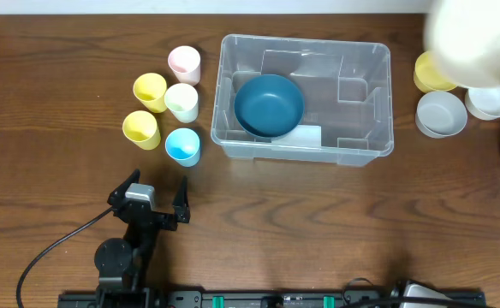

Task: Pack container
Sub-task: 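Grasp the beige bowl rim with the right gripper and lift, then lower the beige bowl into the bin and open the right gripper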

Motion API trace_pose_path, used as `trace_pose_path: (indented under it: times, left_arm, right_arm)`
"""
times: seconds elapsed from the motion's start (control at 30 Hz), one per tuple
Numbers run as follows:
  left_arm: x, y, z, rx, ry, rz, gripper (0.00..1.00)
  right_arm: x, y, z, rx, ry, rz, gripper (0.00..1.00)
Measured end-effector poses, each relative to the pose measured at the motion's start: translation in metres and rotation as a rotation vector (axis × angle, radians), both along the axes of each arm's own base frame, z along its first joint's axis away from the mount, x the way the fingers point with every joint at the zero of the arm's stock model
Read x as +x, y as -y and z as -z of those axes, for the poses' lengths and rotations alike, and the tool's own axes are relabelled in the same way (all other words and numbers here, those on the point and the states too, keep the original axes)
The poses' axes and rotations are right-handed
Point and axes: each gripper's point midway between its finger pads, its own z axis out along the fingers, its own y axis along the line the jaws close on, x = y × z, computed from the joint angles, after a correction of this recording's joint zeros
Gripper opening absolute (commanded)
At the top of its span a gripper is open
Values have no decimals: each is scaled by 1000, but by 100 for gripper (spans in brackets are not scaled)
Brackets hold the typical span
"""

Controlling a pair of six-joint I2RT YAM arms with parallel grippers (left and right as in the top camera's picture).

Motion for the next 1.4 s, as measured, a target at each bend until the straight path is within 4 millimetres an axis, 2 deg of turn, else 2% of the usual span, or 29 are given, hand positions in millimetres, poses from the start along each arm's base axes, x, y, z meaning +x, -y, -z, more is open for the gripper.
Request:
trace_pose_path:
  times: [0.1, 0.23, 0.37, 0.47, 0.6, 0.7, 0.83, 1.03, 1.23, 1.4]
  left_arm:
    - [0, 0, 0, 0, 0, 0, 98]
    - [0, 0, 0, 0, 0, 0, 98]
    - [0, 0, 0, 0, 0, -1, 98]
    - [0, 0, 0, 0, 0, -1, 98]
    - [0, 0, 0, 0, 0, -1, 98]
    - [0, 0, 0, 0, 0, -1, 98]
    - [0, 0, 0, 0, 0, -1, 98]
    - [0, 0, 0, 0, 0, -1, 98]
    - [0, 0, 0, 0, 0, -1, 98]
    - [0, 0, 0, 0, 0, -1, 98]
  right_arm:
    - [15, -51, 2, 4, 7, -152, 1]
    - [45, -115, 40, -17, -99, -304, 1]
    - [77, -165, 107, -53, -274, -392, 1]
    - [96, -186, 164, -71, -419, -408, 1]
    - [108, -196, 220, -82, -554, -402, 1]
    - [112, -197, 246, -80, -617, -397, 1]
    - [114, -200, 262, -83, -653, -401, 1]
    - [114, -215, 279, -90, -680, -431, 1]
    - [112, -228, 305, -106, -733, -454, 1]
    - [113, -230, 313, -113, -747, -455, 1]
